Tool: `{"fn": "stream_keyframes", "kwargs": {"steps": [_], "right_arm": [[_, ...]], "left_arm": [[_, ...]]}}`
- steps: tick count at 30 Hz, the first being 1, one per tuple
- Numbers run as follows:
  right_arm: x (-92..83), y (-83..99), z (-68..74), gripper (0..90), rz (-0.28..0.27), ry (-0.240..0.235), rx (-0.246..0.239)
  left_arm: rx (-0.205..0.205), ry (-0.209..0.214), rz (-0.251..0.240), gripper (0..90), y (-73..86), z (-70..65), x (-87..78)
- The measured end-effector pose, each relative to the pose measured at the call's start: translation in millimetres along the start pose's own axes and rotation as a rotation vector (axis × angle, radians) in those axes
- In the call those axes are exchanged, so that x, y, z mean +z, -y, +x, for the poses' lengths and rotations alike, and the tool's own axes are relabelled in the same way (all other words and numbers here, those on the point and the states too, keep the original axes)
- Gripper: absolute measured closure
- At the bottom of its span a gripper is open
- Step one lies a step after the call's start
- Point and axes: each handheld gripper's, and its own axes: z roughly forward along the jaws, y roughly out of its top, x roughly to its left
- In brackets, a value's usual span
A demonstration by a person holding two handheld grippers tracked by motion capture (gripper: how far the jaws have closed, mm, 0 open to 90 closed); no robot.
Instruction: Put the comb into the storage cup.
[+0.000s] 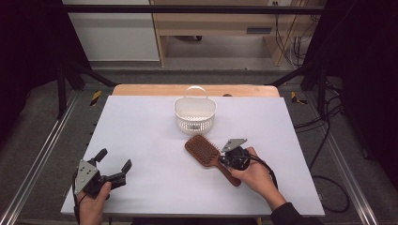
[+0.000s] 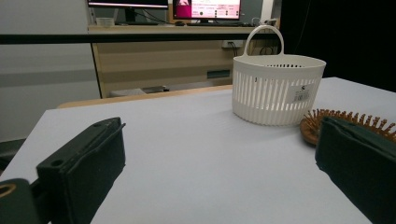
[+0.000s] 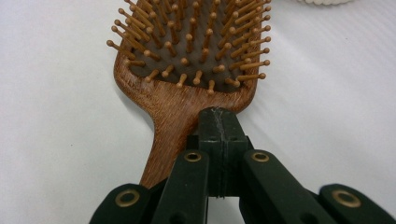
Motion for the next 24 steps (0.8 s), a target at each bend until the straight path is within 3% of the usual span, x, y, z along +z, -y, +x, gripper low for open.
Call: {"fn": "stream_keyframes", "kwargs": {"steps": [6,9,12,14,15,18,24], "right_arm": [[-2.7,-0.3,0.1,86.5,-0.009,0.001,0.022],[-11.9,-0.7,1.1,78.6,-0.029,-0.003,0.072],[-19.5,-2.2,4.6,62.1,-0.023,0.001,0.114],[-24.4,-2.8,6.7,51.7,-0.02,-0.002,0.132],[-24.4,-2.8,6.7,51.7,-0.02,-0.002,0.132],[-27.2,-4.0,10.8,34.7,0.008,-0.008,0.153],[-21.8,-5.1,21.9,11.0,0.061,-0.005,0.136]], "left_arm": [[-0.001,-0.004,0.001,1.6,0.1,0.6,-0.2],[-0.004,-0.003,0.001,1.6,0.2,0.7,0.2],[0.002,-0.003,0.002,1.5,0.1,0.2,0.2],[0.003,-0.003,0.003,1.5,0.2,0.1,0.3],[0.003,-0.003,0.003,1.6,0.2,0.1,0.3],[0.005,-0.002,0.007,1.6,0.5,0.0,0.9],[0.006,-0.003,0.008,1.5,0.4,-0.1,0.6]]}}
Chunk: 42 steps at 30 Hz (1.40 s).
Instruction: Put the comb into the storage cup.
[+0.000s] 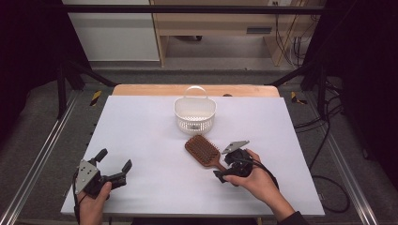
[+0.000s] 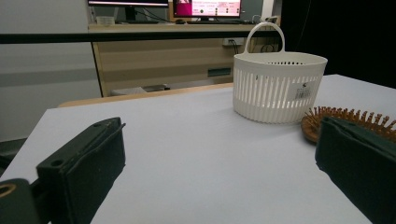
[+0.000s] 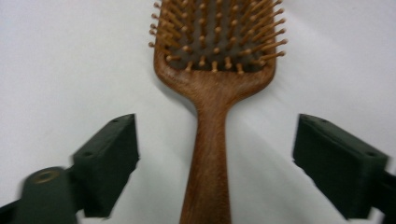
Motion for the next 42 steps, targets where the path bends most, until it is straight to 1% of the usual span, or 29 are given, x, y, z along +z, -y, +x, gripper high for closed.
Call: {"fn": "stream_keyframes", "kwargs": {"steps": [2,4,7,9,11,13,14,15,16,17,19,20,21,24,25,26,28,29,31,34,36,37,40,41,42], "right_arm": [[2.9,-0.1,2.4,8.4,0.017,-0.003,0.007],[5.7,-0.2,3.6,6.3,0.027,-0.011,0.003],[9.4,-1.5,5.0,7.5,0.048,-0.014,0.001],[11.5,-2.9,6.1,6.8,0.061,-0.004,0.021],[14.7,-4.5,6.3,7.5,0.08,-0.004,0.015],[15.8,-5.1,6.1,8.2,0.082,0.0,0.012],[16.5,-5.8,6.2,10.1,0.088,0.002,0.015],[17.7,-7.2,6.0,14.7,0.09,0.004,0.015],[17.7,-7.2,6.0,14.7,0.09,0.004,0.015],[18.1,-7.9,5.6,17.0,0.091,0.005,0.02],[19.0,-9.1,4.4,24.8,0.094,0.004,0.028],[19.9,-9.7,3.3,30.5,0.098,0.007,0.039],[19.9,-9.7,3.3,30.5,0.098,0.007,0.039],[21.6,-9.7,2.0,38.8,0.108,-0.002,0.044],[22.3,-9.5,1.8,43.5,0.111,-0.003,0.043],[22.3,-9.5,1.8,43.5,0.111,-0.003,0.043],[22.5,-9.5,1.8,47.4,0.108,0.008,0.042],[22.3,-9.5,1.5,53.4,0.106,0.022,0.037],[22.3,-9.5,1.3,54.3,0.106,0.027,0.036],[22.2,-9.3,2.1,61.4,0.104,0.033,0.023],[22.3,-9.6,2.2,62.1,0.107,0.033,0.02],[22.5,-10.3,2.8,64.7,0.114,0.031,0.019],[22.7,-11.4,4.3,67.3,0.123,0.036,0.007],[22.9,-12.9,3.7,69.1,0.137,0.028,0.014],[22.9,-12.9,3.7,69.1,0.137,0.028,0.014]], "left_arm": [[-0.001,0.0,0.0,1.5,0.1,0.3,0.1],[0.0,0.0,0.002,1.5,0.2,0.4,0.1],[-0.003,0.003,0.003,1.5,0.3,0.1,0.5],[-0.002,-0.001,0.005,1.4,0.3,0.0,0.5],[-0.002,-0.004,0.005,1.4,0.3,0.2,0.3],[-0.002,-0.005,0.006,1.4,0.3,0.4,0.3],[-0.003,-0.004,0.006,1.4,0.3,0.3,0.3],[-0.003,-0.004,0.007,1.4,0.3,0.3,0.4],[-0.002,-0.004,0.007,1.4,0.3,0.2,0.4],[-0.002,-0.003,0.007,1.4,0.3,0.2,0.5],[-0.002,-0.002,0.007,1.4,0.3,0.0,0.5],[-0.002,-0.002,0.007,1.4,0.3,0.1,0.4],[-0.002,-0.002,0.007,1.4,0.3,0.1,0.4],[-0.002,-0.004,0.007,1.4,0.3,0.1,0.4],[-0.002,-0.006,0.006,1.4,0.2,0.1,0.4],[-0.002,-0.006,0.005,1.4,0.2,0.1,0.3],[-0.001,-0.006,0.006,1.4,0.2,0.0,0.3],[-0.001,-0.005,0.006,1.4,0.2,-0.1,0.4],[0.0,-0.004,0.007,1.4,0.2,-0.4,0.6],[0.002,-0.003,0.007,1.4,0.2,-0.7,0.8],[0.002,-0.003,0.008,1.4,0.2,-0.8,1.0],[0.002,-0.002,0.009,1.4,0.2,-0.8,0.9],[0.0,-0.003,0.008,1.4,0.1,-0.8,0.5],[0.0,-0.002,0.008,1.4,0.2,-0.8,0.6],[0.001,-0.002,0.009,1.4,0.2,-0.9,0.8]]}}
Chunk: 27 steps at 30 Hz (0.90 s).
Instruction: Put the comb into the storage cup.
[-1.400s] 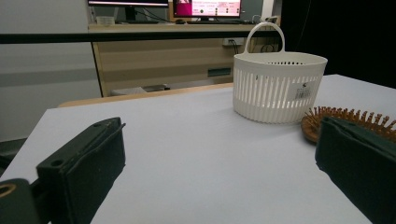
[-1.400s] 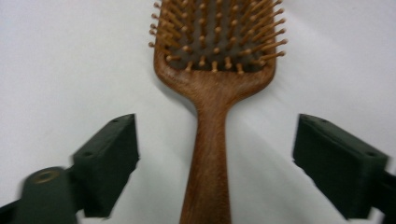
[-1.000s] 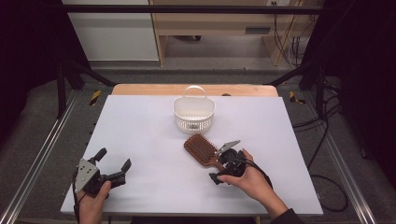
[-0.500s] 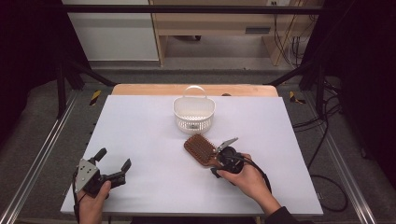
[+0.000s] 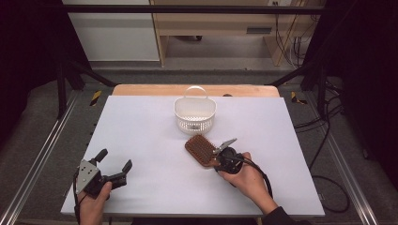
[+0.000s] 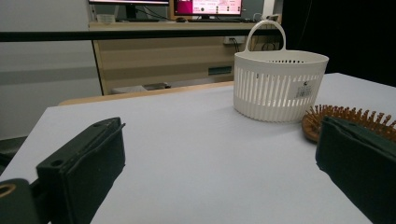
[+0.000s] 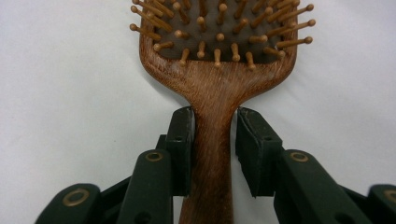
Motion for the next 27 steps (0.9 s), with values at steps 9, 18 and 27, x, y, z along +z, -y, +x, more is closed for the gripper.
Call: {"fn": "stream_keyframes", "kwargs": {"steps": [9,18,27], "right_arm": [[-1.0,-1.9,1.5,72.7,0.009,0.008,-0.019],[-11.8,13.0,8.3,72.8,-0.112,-0.011,-0.033],[-4.9,12.1,6.0,72.6,-0.048,-0.029,-0.019]], "left_arm": [[-0.008,-0.005,-0.001,1.6,-0.3,1.5,-0.3],[-0.014,0.001,0.01,1.7,0.3,-1.3,1.6],[-0.014,-0.014,0.006,1.7,-0.3,-1.1,-0.7]]}}
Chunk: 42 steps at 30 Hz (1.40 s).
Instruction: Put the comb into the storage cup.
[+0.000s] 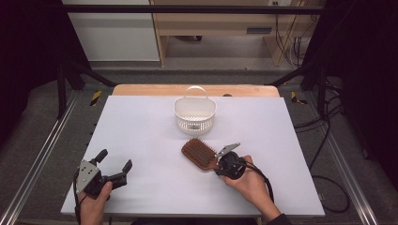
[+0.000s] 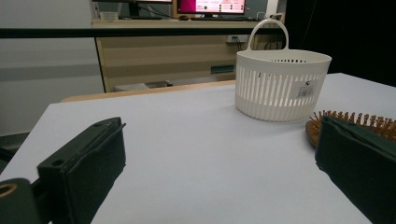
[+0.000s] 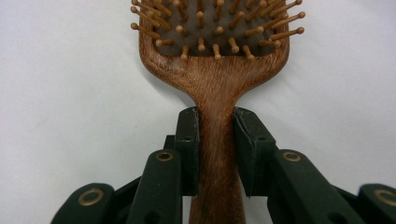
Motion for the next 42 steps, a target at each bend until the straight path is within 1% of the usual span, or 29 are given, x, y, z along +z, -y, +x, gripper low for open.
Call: {"fn": "stream_keyframes", "kwargs": {"steps": [4,6,7,8,9,11,13,15,17,18,19,21,23,25,26,27,28,29,30,31,32,34,35,36,37,39,40,42], "right_arm": [[0.7,-6.5,0.1,72.4,0.05,0.002,-0.006],[1.0,-8.8,-1.2,72.0,0.066,-0.007,0.006],[1.1,-9.9,-1.8,71.2,0.07,-0.014,0.014],[1.0,-12.0,-3.2,66.7,0.064,-0.029,0.032],[1.0,-12.0,-3.2,66.7,0.064,-0.029,0.032],[1.6,-14.7,-3.2,63.3,0.068,-0.035,0.045],[4.5,-16.8,-1.8,62.2,0.091,-0.025,0.031],[5.2,-19.1,-0.9,64.4,0.111,-0.012,0.023],[5.5,-19.4,-1.0,65.8,0.114,-0.011,0.018],[5.5,-19.7,-0.6,68.2,0.118,-0.004,0.01],[5.8,-20.7,-0.4,72.5,0.126,0.003,0.001],[6.2,-21.3,0.0,72.6,0.129,0.004,-0.002],[6.5,-23.2,0.5,73.0,0.143,0.005,-0.006],[6.8,-24.1,1.0,73.1,0.148,0.011,-0.021],[6.6,-23.9,2.0,73.2,0.146,0.013,-0.04],[6.4,-23.1,2.8,73.1,0.138,0.015,-0.053],[5.4,-20.3,4.3,73.2,0.113,0.022,-0.071],[5.4,-20.3,4.3,73.2,0.113,0.022,-0.071],[4.9,-18.4,4.8,73.2,0.099,0.027,-0.068],[3.8,-14.7,6.2,73.2,0.071,0.037,-0.074],[3.8,-14.7,6.2,73.2,0.071,0.037,-0.074],[2.3,-11.7,6.8,73.2,0.045,0.042,-0.08],[-0.5,-9.9,6.4,73.2,0.015,0.041,-0.078],[-2.6,-9.3,6.1,73.2,-0.002,0.043,-0.08],[-2.6,-9.3,6.1,73.2,-0.002,0.043,-0.08],[-7.7,-8.3,5.2,73.2,-0.048,0.038,-0.077],[-11.4,-7.9,5.3,73.2,-0.073,0.037,-0.073],[-16.3,-7.4,5.9,73.2,-0.11,0.035,-0.07]], "left_arm": [[0.0,0.003,-0.004,1.7,-0.6,0.0,-0.4],[0.0,0.005,-0.005,1.7,-0.7,-0.1,-0.3],[0.0,0.006,-0.005,1.7,-0.8,0.0,-0.3],[-0.001,0.007,-0.006,1.7,-0.8,0.0,-0.3],[-0.002,0.008,-0.007,1.7,-0.9,0.0,-0.2],[-0.003,0.009,-0.007,1.7,-0.8,0.0,-0.2],[-0.003,0.011,-0.007,1.7,-0.8,0.0,-0.2],[-0.004,0.012,-0.006,1.7,-0.8,0.1,-0.2],[-0.004,0.013,-0.004,1.7,-0.6,0.1,0.0],[-0.004,0.013,-0.004,1.7,-0.5,-0.1,0.3],[-0.006,0.014,-0.004,1.7,-0.4,-0.6,0.6],[-0.005,0.018,-0.003,1.7,-0.3,-1.4,0.9],[-0.002,0.02,-0.004,1.7,-0.6,-2.3,1.1],[0.0,0.021,-0.004,1.7,-0.8,-2.5,1.0],[-0.001,0.021,-0.004,1.7,-0.9,-2.5,1.0],[-0.001,0.021,-0.004,1.7,-0.9,-2.2,0.8],[-0.002,0.02,-0.004,1.7,-0.9,-2.0,0.6],[-0.001,0.02,-0.005,1.7,-1.0,-1.5,0.3],[-0.005,0.02,-0.009,1.8,-1.1,-1.4,0.3],[-0.006,0.02,-0.01,1.8,-1.3,-1.3,0.1],[-0.007,0.021,-0.01,1.8,-1.5,-1.4,0.1],[-0.011,0.023,-0.01,1.8,-2.0,-1.7,-0.1],[-0.014,0.026,-0.011,1.9,-2.6,-2.1,-0.6],[-0.017,0.028,-0.01,2.0,-3.3,-2.8,-1.2],[-0.024,0.034,-0.011,2.0,-4.1,-3.8,-1.7],[-0.046,0.063,-0.007,2.1,-6.1,-6.9,-2.3],[-0.049,0.067,-0.002,2.2,-7.3,-8.7,-2.0],[-0.084,0.11,0.006,2.6,-11.8,-16.2,0.7]]}}
